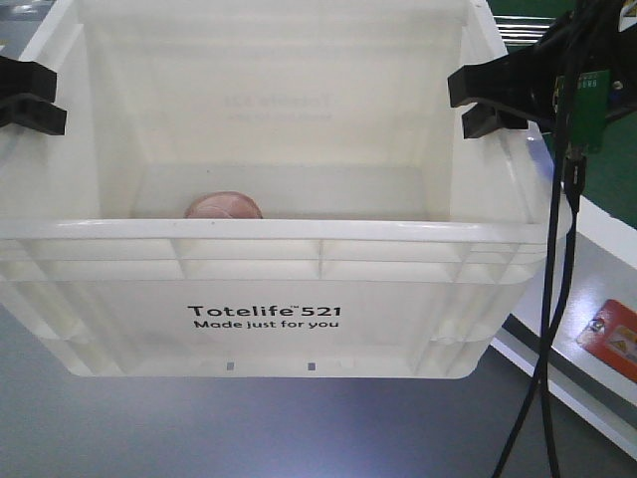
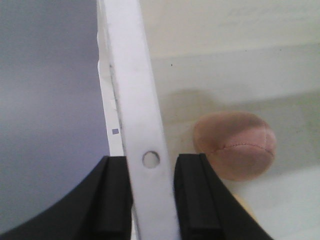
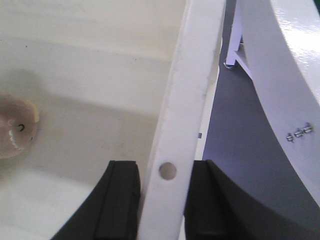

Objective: Place moving items into box and shelve

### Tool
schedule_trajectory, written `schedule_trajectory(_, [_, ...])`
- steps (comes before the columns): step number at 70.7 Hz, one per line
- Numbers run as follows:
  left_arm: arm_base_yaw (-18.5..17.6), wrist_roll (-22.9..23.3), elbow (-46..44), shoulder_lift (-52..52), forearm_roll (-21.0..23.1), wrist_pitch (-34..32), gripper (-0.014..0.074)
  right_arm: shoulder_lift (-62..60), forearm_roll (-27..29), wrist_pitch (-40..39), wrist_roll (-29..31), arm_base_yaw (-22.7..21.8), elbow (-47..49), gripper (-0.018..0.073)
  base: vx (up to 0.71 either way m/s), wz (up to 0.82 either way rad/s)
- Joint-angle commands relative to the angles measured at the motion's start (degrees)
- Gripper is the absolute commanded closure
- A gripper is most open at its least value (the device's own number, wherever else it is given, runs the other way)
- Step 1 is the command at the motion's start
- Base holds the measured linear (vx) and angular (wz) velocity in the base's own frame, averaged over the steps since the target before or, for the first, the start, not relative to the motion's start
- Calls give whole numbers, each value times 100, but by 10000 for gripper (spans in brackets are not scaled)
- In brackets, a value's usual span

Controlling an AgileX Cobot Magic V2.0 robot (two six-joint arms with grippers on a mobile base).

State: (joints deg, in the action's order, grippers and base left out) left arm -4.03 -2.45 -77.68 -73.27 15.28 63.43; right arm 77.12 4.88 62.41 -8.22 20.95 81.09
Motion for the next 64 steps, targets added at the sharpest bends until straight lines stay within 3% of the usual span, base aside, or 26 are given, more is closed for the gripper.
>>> schedule_trajectory(1, [-27,-138,-273,235,245,-596,613,-245,103,-672,155,-11,247,571,-9,45])
schedule_trajectory(64, [-27,-138,-273,235,245,-596,613,-245,103,-559,155,-11,247,571,-6,58])
